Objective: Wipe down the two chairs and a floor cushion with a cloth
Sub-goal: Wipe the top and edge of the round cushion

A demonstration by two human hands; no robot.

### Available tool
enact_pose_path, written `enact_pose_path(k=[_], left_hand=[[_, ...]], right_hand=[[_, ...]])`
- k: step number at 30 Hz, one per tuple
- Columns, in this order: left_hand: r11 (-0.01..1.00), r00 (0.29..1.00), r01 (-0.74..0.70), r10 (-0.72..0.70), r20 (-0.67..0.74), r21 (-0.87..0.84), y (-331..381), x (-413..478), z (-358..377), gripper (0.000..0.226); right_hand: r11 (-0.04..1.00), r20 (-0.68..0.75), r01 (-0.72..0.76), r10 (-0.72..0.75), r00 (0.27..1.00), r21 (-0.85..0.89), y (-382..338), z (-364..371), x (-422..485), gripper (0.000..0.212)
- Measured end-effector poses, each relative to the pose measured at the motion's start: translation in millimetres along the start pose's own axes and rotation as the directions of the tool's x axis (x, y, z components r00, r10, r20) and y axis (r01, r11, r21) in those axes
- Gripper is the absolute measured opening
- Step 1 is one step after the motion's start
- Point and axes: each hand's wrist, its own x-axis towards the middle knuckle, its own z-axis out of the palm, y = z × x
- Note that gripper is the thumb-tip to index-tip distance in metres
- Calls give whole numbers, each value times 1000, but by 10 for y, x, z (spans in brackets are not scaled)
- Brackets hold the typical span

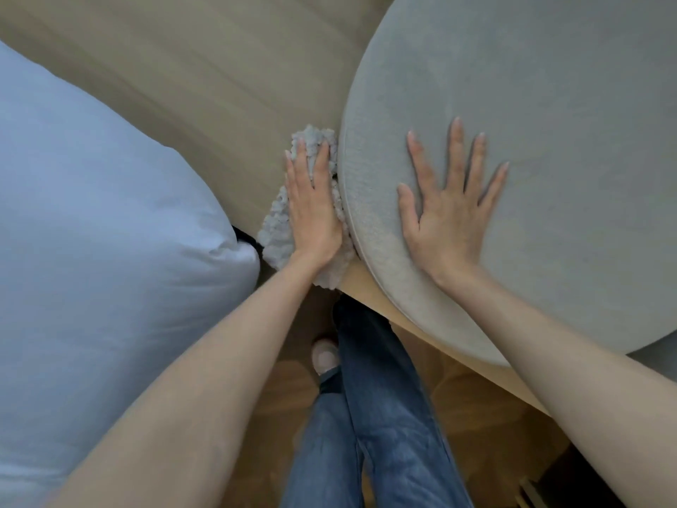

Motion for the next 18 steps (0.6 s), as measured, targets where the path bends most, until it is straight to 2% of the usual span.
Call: enact_pose_path(k=[5,8,13,18], left_hand=[[974,973,-225,224,48,17,28,823,-279,55],[964,962,-265,266,58,-25,45,891,-296,47],[977,986,-167,163,-38,-130,-108,432,-148,34],[976,997,13,-28,-65,-217,-98,-432,178,46]], right_hand=[[1000,-43,21,-21,999,-10,25,61,5,58],[1000,-42,19,-19,999,-3,34,68,16,59],[1000,-44,18,-18,999,-1,30,82,27,59],[1000,-53,13,-14,999,-11,15,73,25,59]])
